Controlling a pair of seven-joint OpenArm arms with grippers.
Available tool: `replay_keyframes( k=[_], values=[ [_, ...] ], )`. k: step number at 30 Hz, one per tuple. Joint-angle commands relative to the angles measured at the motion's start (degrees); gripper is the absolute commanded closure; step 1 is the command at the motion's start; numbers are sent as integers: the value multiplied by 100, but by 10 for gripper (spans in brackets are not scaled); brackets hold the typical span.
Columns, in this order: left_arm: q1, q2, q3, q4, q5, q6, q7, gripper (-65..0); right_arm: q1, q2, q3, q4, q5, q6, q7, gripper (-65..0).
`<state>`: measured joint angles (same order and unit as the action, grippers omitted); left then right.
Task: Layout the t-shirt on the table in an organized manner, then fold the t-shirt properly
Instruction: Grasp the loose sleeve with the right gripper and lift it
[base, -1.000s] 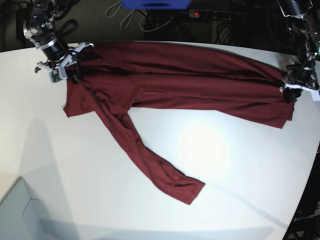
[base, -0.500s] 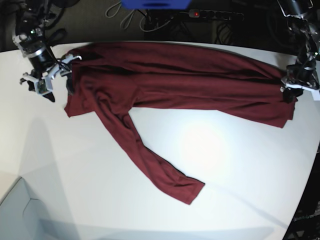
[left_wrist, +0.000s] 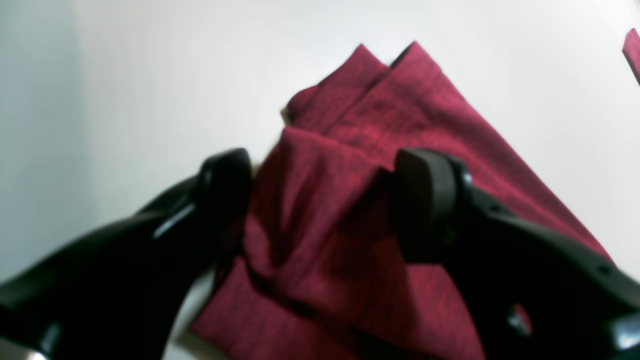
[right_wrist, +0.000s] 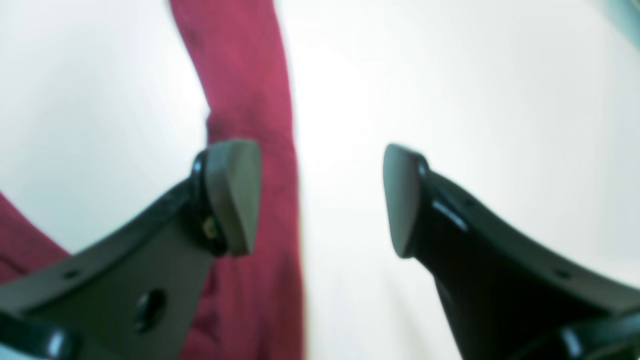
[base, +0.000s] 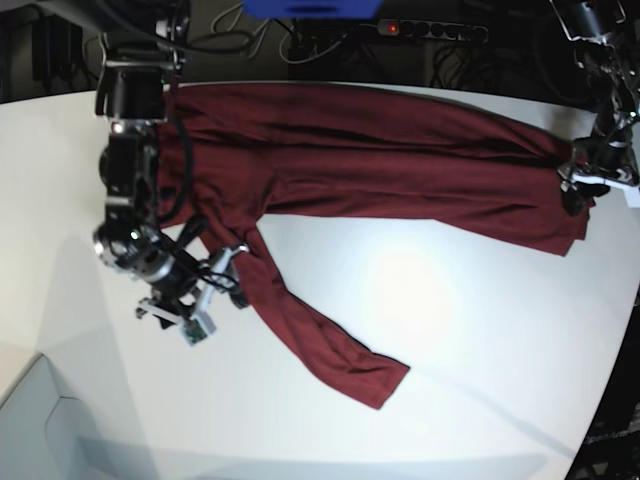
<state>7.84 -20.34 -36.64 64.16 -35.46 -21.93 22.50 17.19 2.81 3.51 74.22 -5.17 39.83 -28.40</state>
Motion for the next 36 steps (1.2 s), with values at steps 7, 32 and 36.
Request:
replay_keyframes(
  k=[7, 32, 36],
  values=[
    [-111, -124, -32, 76, -45, -9, -57, -433, 1441, -162, -206, -2353, 38, 17, 621, -388],
    [-120, -124, -32, 76, -45, -9, -57, -433, 1767, -180, -215, -4323, 73, -445, 2194, -172],
    [-120, -124, -32, 76, -45, -9, -57, -433, 1775, -171, -215, -4314, 73, -445, 2194, -188]
  ],
)
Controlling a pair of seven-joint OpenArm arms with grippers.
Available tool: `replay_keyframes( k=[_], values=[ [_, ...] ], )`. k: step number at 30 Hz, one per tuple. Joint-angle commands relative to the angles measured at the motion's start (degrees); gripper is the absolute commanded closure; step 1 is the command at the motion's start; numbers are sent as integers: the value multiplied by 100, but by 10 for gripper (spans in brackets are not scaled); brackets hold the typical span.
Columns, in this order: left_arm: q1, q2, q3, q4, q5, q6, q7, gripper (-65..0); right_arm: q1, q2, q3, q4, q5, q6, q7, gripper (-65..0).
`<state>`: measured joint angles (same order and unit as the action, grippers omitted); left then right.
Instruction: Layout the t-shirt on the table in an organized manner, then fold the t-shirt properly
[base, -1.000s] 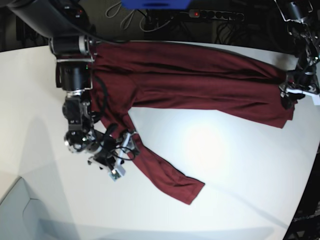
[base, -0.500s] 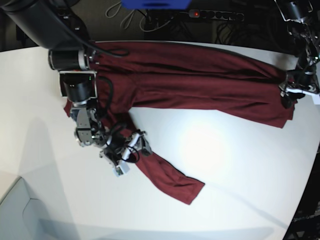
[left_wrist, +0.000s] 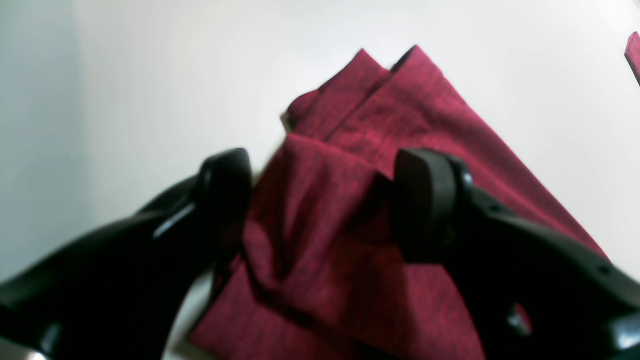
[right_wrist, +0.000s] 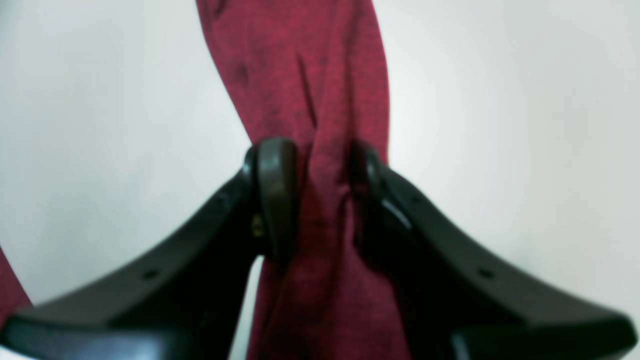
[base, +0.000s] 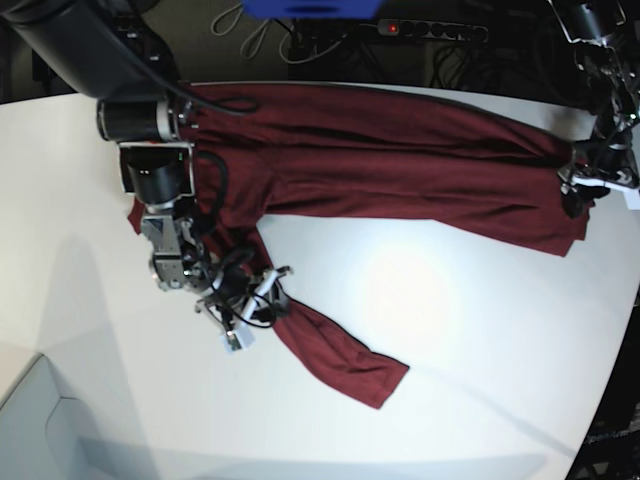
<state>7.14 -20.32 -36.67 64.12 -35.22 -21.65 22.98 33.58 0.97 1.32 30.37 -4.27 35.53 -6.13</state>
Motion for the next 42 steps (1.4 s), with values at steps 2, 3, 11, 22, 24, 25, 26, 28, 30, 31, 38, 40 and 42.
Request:
replay_keyframes(
  k=[2, 3, 11, 22, 24, 25, 26, 28, 30, 31, 38, 40, 42],
  values=[
    [-50, -127, -30, 81, -69, -37, -105, -433, 127, 13, -31, 71, -34, -6, -42, -150],
    [-50, -127, -30, 81, -69, -37, -105, -433, 127, 13, -31, 71, -34, -6, -42, -117],
    [-59, -127, -30, 81, -69, -37, -105, -433, -172, -23, -22, 466, -17, 3, -95, 0],
    [-67, -127, -30, 72, -69, -37, -105, -433, -1728, -893, -374, 4308, -25, 447, -1088, 0],
    [-67, -127, -30, 72, -69, -37, -105, -433, -1965, -946, -761, 4853, -17, 447, -1246, 0],
    [-67, -127, -30, 72, -69, -37, -105, -433, -2079, -954, -945, 5108, -17, 447, -1325, 0],
    [-67, -127, -30, 72, -69, -37, -105, -433, -2193, -954, -1156, 5354, -8, 447, -1413, 0],
    [-67, -127, -30, 72, -69, -37, -105, -434, -2431, -954, -1605, 5776, -8, 447, -1519, 0],
    [-67, -127, -30, 72, -69, -37, -105, -434, -2668, -954, -2053, 6075, -8, 447, -1598, 0],
    [-67, -127, -30, 72, -69, -37, -105, -434, -2809, -954, -2238, 6198, -25, 447, -1615, 0],
    [-67, -127, -30, 81, -69, -37, -105, -434, -3495, -954, -3073, 6717, -34, 447, -1633, 0],
    [-67, -127, -30, 81, -69, -37, -105, -434, -3591, -954, -3214, 6796, -43, 447, -1633, 0],
    [-67, -127, -39, 89, -69, -37, -105, -434, -3635, -954, -3249, 6787, -43, 447, -1633, 0]
  ],
)
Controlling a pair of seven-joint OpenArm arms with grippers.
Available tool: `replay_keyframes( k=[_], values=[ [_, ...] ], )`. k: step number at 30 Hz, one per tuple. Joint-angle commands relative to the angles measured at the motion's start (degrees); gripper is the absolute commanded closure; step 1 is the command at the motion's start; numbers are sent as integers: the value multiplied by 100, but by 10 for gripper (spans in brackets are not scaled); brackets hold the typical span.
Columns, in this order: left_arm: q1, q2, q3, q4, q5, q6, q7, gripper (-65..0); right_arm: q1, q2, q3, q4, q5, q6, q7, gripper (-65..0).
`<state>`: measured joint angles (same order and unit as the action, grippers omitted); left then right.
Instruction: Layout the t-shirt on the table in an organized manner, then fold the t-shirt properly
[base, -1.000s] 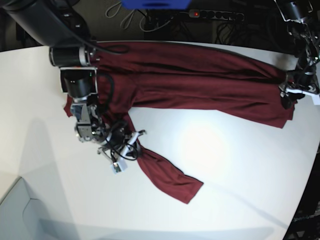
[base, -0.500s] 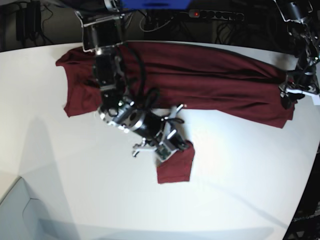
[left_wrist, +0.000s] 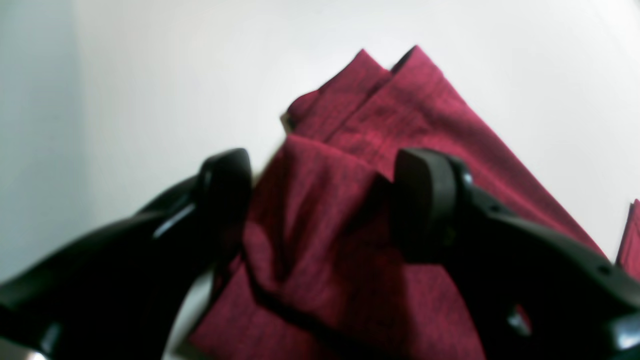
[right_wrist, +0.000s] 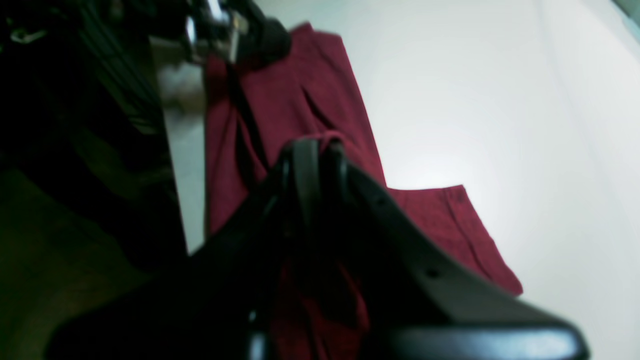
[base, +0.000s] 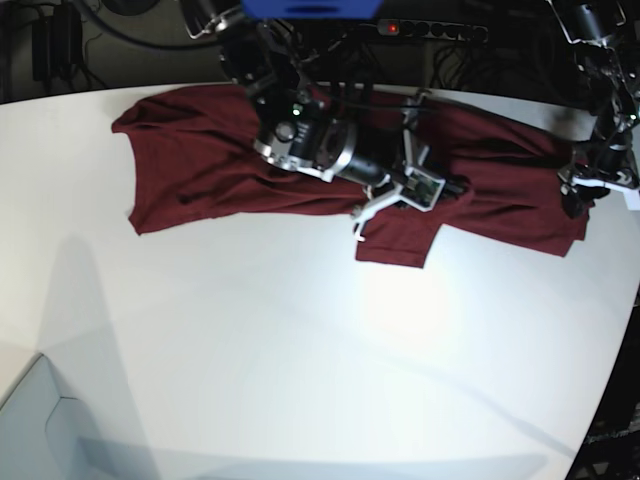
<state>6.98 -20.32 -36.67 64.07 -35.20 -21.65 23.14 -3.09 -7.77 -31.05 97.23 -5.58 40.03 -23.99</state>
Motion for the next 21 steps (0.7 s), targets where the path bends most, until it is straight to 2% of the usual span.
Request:
replay_keyframes(
  k=[1, 10, 16, 18, 21],
  values=[
    [-61, -127, -39, 103, -71, -37, -120, -434, 24, -71, 6, 66, 88, -3, 153, 0],
    [-70, -118, -39, 727, -185, -37, -120, -434, -20, 87, -20, -356, 88, -3, 153, 0],
    [62, -171, -30, 815, -1188, -37, -111, -434, -100, 175, -38, -602, 88, -3, 135, 0],
    [62, -171, -30, 894, -1478, -37, -103, -435, -117, 254, -38, -629, 88, -3, 135, -53],
    [27, -144, -21, 1272, -1777, -37, 311, -445, -196, 298, -38, -585, 88, -3, 135, -181]
  ],
)
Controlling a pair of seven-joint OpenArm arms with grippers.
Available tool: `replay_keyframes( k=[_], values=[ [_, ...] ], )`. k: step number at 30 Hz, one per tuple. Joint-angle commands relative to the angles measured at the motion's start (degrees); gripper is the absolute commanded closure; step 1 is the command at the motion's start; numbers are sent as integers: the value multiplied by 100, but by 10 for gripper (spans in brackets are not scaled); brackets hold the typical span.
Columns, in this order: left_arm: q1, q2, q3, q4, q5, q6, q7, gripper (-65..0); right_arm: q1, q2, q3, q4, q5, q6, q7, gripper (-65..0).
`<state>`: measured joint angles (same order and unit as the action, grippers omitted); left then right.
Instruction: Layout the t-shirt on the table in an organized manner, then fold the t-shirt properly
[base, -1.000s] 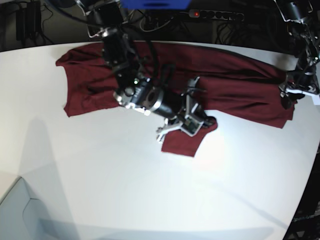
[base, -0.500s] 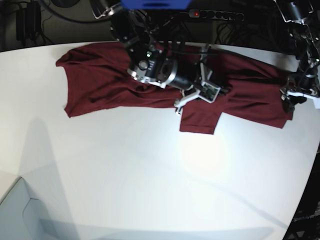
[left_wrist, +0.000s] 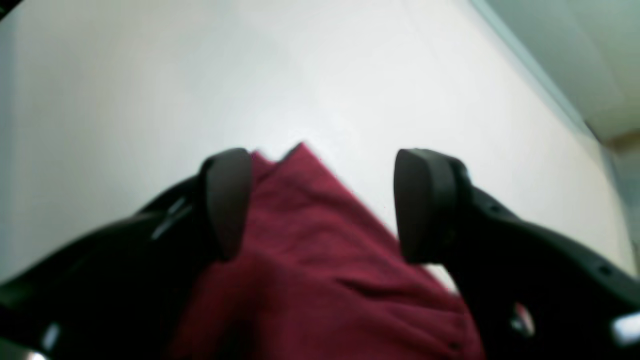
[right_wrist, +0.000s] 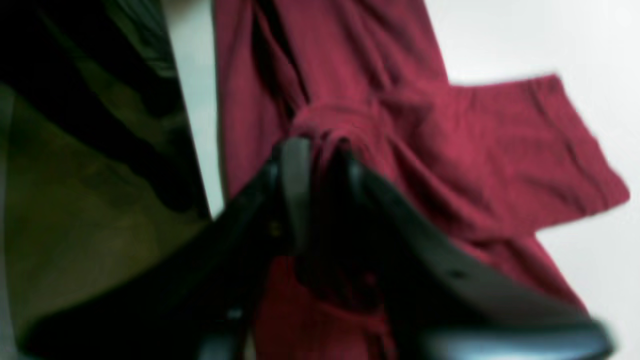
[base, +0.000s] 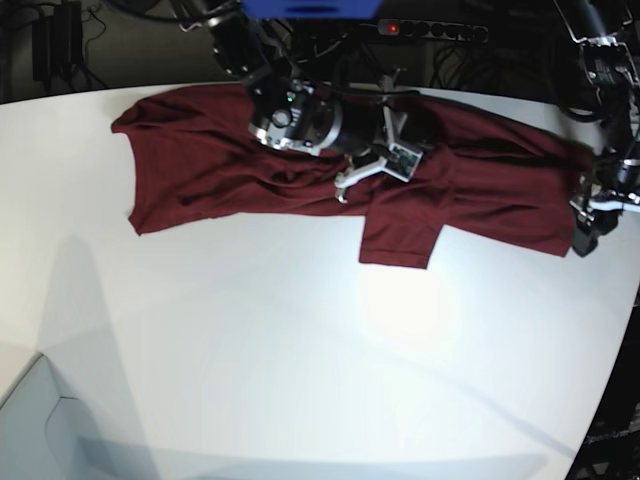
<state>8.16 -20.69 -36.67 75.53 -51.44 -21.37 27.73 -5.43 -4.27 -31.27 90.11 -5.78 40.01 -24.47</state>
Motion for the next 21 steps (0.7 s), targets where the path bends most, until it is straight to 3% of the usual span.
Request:
replay_keyframes(
  k=[1, 4, 8, 14, 21],
  values=[
    [-109, -89, -21, 267, -205, -66, -25, -461, -15, 1, -16, 146, 108, -1, 183, -216],
    [-232, 122, 190, 768, -258, -66, 177, -526, -85, 106, 10, 436, 108, -1, 183, -303],
    [-557, 315, 805, 1014, 41, -57, 186, -590, -261, 273, 45, 937, 99, -1, 183, -335],
    [-1243, 552, 2264, 742, 1377, -4, 168, -614, -472, 458, 555, 1376, 99, -1, 183, -334],
    [-1506, 1027, 3073, 241, 2863, -39, 177, -614, -578, 590, 960, 1614, 108, -1, 183, -333]
  ],
)
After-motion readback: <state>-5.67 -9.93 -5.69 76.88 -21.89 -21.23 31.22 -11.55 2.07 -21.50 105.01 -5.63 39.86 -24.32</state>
